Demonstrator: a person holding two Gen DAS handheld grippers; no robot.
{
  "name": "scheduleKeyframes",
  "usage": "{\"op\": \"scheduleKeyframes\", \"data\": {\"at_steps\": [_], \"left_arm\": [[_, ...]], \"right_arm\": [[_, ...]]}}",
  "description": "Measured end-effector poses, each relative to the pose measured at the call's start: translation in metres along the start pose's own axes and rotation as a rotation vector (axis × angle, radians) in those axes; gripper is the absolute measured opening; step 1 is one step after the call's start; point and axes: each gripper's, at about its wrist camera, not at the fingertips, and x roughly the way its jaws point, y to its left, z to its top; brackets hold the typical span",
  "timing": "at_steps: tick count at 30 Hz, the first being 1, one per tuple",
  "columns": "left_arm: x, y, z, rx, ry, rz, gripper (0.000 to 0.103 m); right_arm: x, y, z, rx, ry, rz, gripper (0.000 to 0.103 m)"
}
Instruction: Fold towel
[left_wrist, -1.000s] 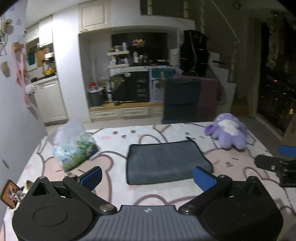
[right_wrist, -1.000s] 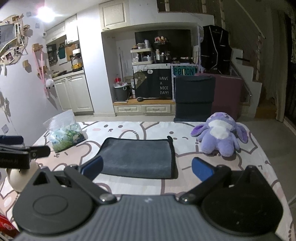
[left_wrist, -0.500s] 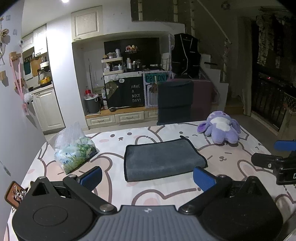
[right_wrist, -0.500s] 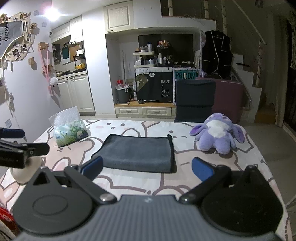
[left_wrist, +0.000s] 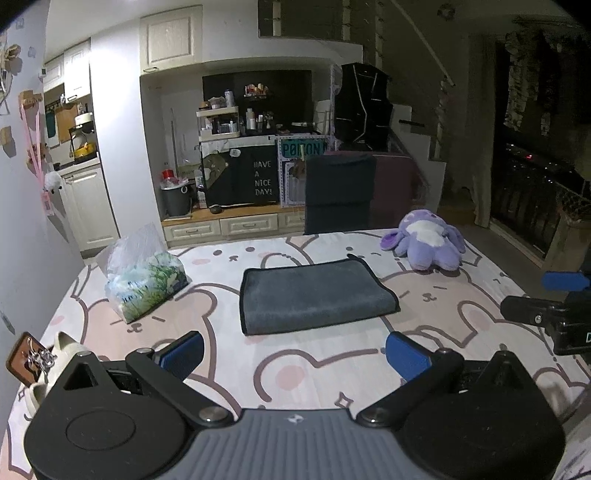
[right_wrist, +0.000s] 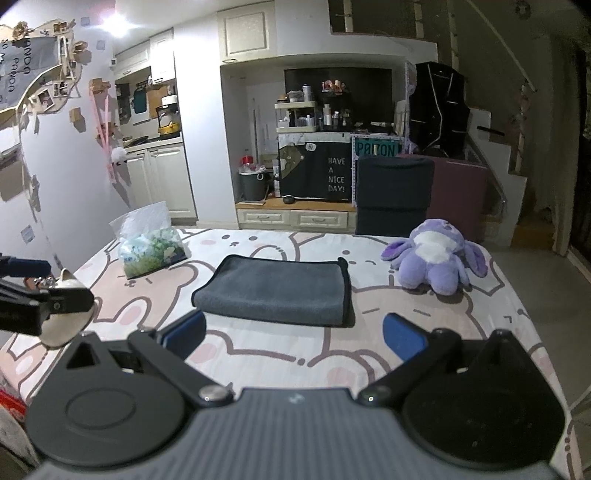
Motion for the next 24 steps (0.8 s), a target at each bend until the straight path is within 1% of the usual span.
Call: {"op": "scheduleKeyframes", "data": {"at_steps": [9, 14, 19, 24], "left_arm": [[-0.013, -0.007, -0.008, 0.023, -0.009, -0.021, 0.103], [-0.021, -0.004, -0.012, 0.013, -0.012, -0.023, 0.103], [-0.029, -0.004, -0.016, 0.004, -0.016, -0.024, 0.103], [-0.033, -0.005, -0.023, -0.011, 0.001, -0.039, 0.103]], "right_arm": [[-0.018, 0.006, -0.006, -0.028, -0.010, 0.023, 0.103], [-0.028, 0.006, -0.008, -0.034, -0.024, 0.033, 0.103], [-0.033, 0.006, -0.011, -0.026, -0.019, 0.046, 0.103], [-0.036, 0.007, -0.014, -0.027, -0.012, 0.057, 0.103]]}}
